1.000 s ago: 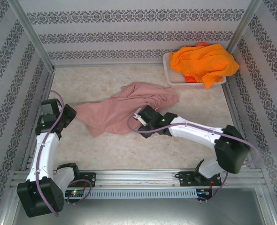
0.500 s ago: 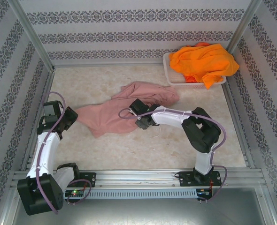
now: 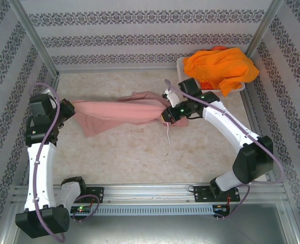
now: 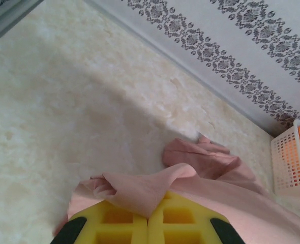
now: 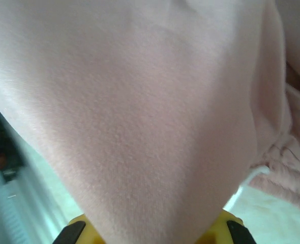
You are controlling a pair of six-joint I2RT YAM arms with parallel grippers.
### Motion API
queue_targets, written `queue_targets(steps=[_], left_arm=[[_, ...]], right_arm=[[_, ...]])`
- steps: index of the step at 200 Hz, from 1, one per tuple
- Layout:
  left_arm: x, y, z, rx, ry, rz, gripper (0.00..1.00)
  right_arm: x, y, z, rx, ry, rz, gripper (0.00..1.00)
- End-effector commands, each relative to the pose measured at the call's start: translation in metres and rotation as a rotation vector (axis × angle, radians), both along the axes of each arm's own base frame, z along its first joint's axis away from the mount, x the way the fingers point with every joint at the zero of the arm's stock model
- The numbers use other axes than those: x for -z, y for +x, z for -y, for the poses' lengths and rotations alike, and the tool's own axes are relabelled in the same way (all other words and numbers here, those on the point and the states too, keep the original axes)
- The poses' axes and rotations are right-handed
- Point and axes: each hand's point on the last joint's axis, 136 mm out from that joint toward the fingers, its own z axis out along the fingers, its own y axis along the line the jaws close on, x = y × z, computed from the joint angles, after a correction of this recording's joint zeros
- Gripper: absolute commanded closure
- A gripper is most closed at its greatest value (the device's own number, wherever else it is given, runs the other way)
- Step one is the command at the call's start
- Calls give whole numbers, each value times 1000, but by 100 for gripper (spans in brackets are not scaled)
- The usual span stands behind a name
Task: Fold and stack the shorts
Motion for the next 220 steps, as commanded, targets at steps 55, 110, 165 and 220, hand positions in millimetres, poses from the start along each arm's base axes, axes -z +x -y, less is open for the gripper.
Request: queue_targets(steps=[55, 110, 165, 220], left_arm=[[81, 36, -9, 26, -33, -242, 100], [121, 82, -32, -42, -26, -315, 100], [137, 96, -33, -63, -38, -323, 100], [147, 97, -31, -61, -48, -338, 100]], right_arm=[[80, 21, 16, 159, -124, -460, 43], [40, 26, 12, 283, -269, -2, 16], [22, -21, -14, 351, -480, 313, 14], [81, -84, -105, 138, -471, 180, 12]])
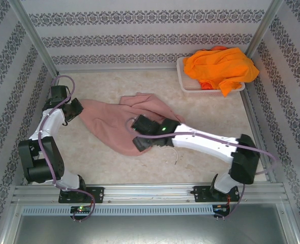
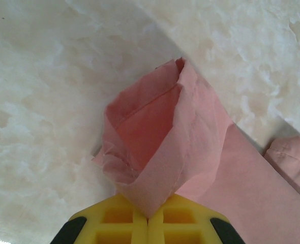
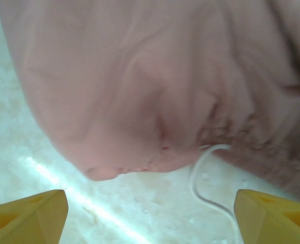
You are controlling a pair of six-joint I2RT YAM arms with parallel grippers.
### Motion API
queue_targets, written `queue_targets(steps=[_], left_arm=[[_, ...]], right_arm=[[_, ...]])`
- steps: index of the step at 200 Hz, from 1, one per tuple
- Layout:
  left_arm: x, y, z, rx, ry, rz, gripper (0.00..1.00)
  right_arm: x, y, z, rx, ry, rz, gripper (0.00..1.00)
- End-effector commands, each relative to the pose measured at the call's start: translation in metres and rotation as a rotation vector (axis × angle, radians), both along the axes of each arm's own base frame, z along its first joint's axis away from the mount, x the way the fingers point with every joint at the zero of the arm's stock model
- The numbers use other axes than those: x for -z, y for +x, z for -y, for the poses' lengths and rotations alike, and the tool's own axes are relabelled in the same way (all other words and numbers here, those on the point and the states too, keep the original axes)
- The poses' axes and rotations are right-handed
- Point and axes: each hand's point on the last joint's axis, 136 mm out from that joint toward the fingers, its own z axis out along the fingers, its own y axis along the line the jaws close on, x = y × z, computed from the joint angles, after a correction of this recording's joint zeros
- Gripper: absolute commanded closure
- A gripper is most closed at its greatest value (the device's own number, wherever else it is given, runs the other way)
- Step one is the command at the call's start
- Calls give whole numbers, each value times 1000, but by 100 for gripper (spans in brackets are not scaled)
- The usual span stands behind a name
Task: Fold and stack the shorts
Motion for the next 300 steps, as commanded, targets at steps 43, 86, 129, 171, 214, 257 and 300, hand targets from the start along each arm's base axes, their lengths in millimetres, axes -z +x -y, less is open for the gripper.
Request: queue_targets(steps=[43, 86, 129, 171, 214, 257, 300], left_arm=[[-17, 8, 1, -14, 10, 68, 100], [-28, -4, 3, -28, 18, 101, 100], [-64, -17, -2, -37, 80, 170, 100], [-134, -25, -4, -53, 132, 317, 100], [-186, 12, -11, -64, 134, 404, 100], [-253, 65, -24, -82, 150, 503, 100], [-384, 19, -27, -137, 269, 783, 100]], right_arm=[[73, -3, -34, 0, -96, -120, 2], [118, 10, -21, 0, -237, -152, 19], [89, 46, 13, 73, -201, -74, 82], [16, 104, 52, 91, -135, 36, 100], [-95, 216, 64, 124, 16, 233, 100], [-217, 293, 57, 151, 227, 462, 100], [-311, 284, 69, 93, 453, 645, 100]])
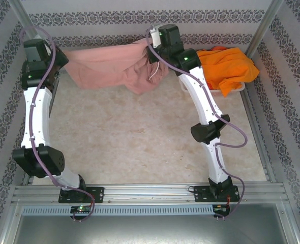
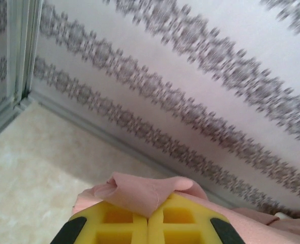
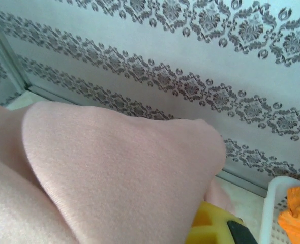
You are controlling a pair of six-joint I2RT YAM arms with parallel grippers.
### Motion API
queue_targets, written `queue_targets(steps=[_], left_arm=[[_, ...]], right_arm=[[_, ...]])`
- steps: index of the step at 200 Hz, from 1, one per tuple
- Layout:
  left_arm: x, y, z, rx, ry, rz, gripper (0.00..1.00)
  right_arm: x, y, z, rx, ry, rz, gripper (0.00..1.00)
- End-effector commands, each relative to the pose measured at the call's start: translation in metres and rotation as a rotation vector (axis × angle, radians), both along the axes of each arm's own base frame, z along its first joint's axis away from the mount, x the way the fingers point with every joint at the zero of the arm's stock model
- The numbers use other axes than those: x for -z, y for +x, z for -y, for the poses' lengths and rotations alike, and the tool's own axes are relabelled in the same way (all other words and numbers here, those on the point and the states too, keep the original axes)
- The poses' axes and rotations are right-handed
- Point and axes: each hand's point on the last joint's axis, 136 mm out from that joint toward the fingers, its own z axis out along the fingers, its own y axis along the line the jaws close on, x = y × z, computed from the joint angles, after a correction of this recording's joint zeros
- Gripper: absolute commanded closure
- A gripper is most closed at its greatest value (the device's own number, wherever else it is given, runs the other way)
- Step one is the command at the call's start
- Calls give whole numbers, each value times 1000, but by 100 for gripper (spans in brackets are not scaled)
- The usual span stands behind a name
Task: Fold and stack the shorts
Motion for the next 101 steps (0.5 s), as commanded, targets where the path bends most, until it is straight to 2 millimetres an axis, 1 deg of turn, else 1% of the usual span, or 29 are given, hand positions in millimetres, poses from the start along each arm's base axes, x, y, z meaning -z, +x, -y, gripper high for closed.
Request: queue_targets(steps=[1, 7, 10, 11, 12, 23, 24, 28, 40, 41, 42, 43, 46, 48, 49, 66, 67, 72, 83, 91, 92, 101], left_arm=[[-93, -56, -12, -116, 93, 199, 100], [-106, -68, -9, -114, 107, 237, 100], [-107, -72, -8, -113, 111, 245, 100], [-111, -76, -7, -113, 114, 258, 100], [-109, -77, -7, -113, 114, 255, 100], [-115, -100, -2, -116, 127, 311, 100], [-113, -102, -1, -115, 127, 313, 100], [-113, -111, 1, -114, 132, 332, 100], [-97, -133, 5, -124, 131, 361, 100], [-95, -134, 5, -124, 131, 361, 100], [-91, -134, 6, -124, 130, 356, 100], [-89, -136, 6, -124, 130, 358, 100], [-85, -141, 8, -123, 128, 361, 100], [-78, -144, 9, -121, 126, 356, 100], [-76, -145, 9, -121, 124, 354, 100], [-17, -160, 15, -121, 71, 294, 100], [-11, -160, 16, -121, 67, 285, 100], [8, -164, 18, -119, 51, 261, 100], [56, -170, 21, -131, 14, 176, 100], [87, -176, 23, -142, 2, 115, 100], [91, -177, 23, -145, 1, 105, 100], [120, -185, 24, -162, 2, 33, 100]], right_arm=[[-60, -18, 24, -39, 75, 113, 100], [-62, -22, 25, -60, 60, 128, 100], [-61, -23, 26, -67, 48, 132, 100], [-62, -24, 27, -69, 44, 135, 100], [-62, -25, 27, -70, 40, 138, 100], [-56, -30, 32, -85, -13, 151, 100], [-58, -31, 33, -86, -17, 156, 100], [-50, -34, 33, -96, -39, 148, 100], [-29, -44, 34, -140, -91, 134, 100], [-20, -45, 33, -144, -97, 115, 99], [-25, -46, 34, -147, -95, 129, 99], [-15, -46, 33, -152, -100, 110, 98], [-6, -49, 32, -170, -111, 100, 97], [-2, -53, 31, -185, -118, 99, 95], [-3, -55, 31, -190, -117, 104, 95], [49, -86, 20, -301, -194, 60, 93], [50, -88, 20, -307, -199, 64, 93], [69, -99, 16, -337, -229, 44, 93], [107, -126, 8, -403, -303, 3, 95], [137, -146, 4, -444, -356, -39, 97], [138, -148, 4, -446, -360, -40, 97], [174, -174, 1, -498, -416, -105, 97]])
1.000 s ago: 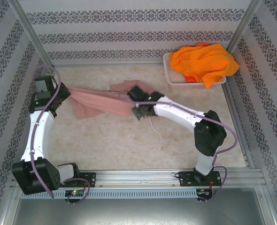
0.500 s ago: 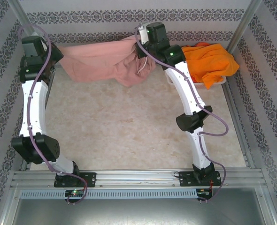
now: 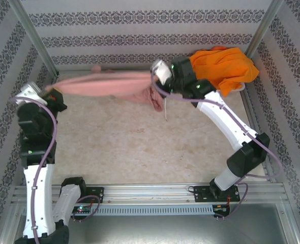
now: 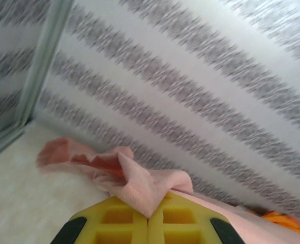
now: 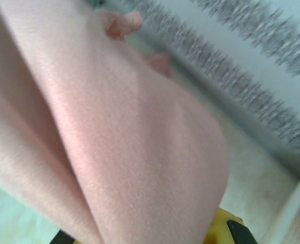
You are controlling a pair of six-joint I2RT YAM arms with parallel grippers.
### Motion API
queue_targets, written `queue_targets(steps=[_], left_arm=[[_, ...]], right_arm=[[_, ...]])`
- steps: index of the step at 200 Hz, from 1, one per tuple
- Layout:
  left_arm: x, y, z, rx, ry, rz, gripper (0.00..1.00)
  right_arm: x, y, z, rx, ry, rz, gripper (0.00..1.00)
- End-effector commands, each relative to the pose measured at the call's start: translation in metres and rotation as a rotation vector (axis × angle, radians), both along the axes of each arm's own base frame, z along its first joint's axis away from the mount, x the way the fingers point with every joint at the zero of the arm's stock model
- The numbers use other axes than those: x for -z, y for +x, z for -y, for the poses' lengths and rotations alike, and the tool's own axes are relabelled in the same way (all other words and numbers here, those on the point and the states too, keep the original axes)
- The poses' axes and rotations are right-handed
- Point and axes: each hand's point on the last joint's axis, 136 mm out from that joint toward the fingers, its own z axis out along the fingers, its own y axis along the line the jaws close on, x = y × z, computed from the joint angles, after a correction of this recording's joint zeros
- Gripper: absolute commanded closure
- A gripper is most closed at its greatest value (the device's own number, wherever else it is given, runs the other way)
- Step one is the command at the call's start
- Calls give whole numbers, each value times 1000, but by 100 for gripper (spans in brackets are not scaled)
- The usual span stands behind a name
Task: Fold and stack the shorts
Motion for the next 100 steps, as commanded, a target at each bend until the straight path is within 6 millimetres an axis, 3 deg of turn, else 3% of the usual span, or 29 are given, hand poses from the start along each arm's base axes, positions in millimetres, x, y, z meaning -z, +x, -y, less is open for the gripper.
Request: queue_targets(steps=[1, 14, 38, 50, 70, 100], left_arm=[[80, -10, -14, -126, -41, -172, 100], [102, -22, -16, -157, -11, -249, 100], [105, -41, -25, -208, 61, -308, 100], [102, -45, -27, -212, 93, -331, 100], [99, -48, -30, -220, 135, -364, 100], [96, -39, -33, -208, 197, -404, 100]], right_arm=[[75, -42, -5, -117, -187, -37, 97], [117, -77, -7, -165, -248, -126, 97], [165, -134, -7, -240, -314, -260, 96], [174, -155, -9, -258, -303, -311, 95], [172, -184, -26, -309, -202, -412, 93], [167, -205, -44, -342, -91, -560, 95]])
